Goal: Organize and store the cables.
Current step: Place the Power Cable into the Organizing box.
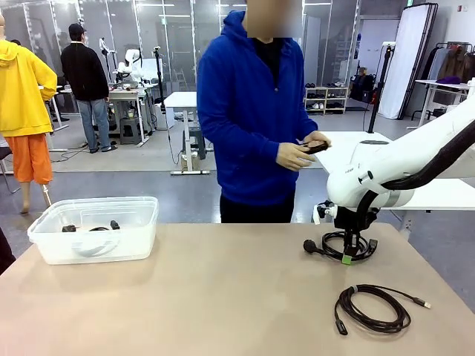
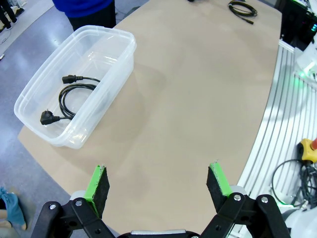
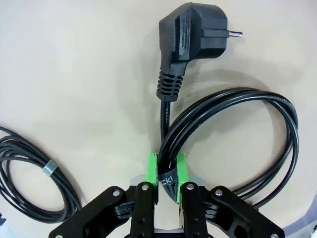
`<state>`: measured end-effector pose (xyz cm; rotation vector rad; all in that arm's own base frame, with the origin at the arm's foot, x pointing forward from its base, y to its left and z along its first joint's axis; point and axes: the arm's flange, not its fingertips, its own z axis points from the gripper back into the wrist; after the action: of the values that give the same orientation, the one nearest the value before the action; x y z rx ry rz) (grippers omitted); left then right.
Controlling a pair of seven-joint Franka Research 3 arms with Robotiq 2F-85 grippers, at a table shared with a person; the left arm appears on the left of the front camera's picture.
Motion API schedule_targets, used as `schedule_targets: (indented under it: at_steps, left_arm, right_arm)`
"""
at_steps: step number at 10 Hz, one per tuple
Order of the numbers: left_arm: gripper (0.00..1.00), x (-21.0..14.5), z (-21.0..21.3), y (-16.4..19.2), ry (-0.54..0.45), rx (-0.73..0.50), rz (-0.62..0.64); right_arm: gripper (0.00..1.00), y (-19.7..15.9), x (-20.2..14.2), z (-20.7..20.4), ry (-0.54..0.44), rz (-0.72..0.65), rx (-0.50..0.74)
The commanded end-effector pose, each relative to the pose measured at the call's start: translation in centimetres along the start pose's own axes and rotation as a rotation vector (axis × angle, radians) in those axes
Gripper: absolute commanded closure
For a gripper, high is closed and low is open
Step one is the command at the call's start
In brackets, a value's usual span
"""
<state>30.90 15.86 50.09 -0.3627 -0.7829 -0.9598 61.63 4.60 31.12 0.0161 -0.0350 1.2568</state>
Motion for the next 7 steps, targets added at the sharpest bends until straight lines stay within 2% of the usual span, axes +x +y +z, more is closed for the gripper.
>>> schedule_targets:
  at_steps: [1, 4, 7]
  left_arm:
    - [0.00, -0.1, 0.1, 0.0, 0.004, 0.005, -0.014]
    - [0.00, -0.1, 0.1, 0.0, 0.004, 0.005, -0.014]
    - [0.00, -0.1, 0.1, 0.0, 0.004, 0.005, -0.014]
  right_arm:
    - [1.00, 0.9, 0.6, 3.6, 0.029, -0.016, -0.019]
    - [1.00, 2.7, 1.3, 9.0, 0.021, -0.006, -0.067]
    - [1.00, 4.8, 3.7, 11.5, 0.036, 0.019, -0.079]
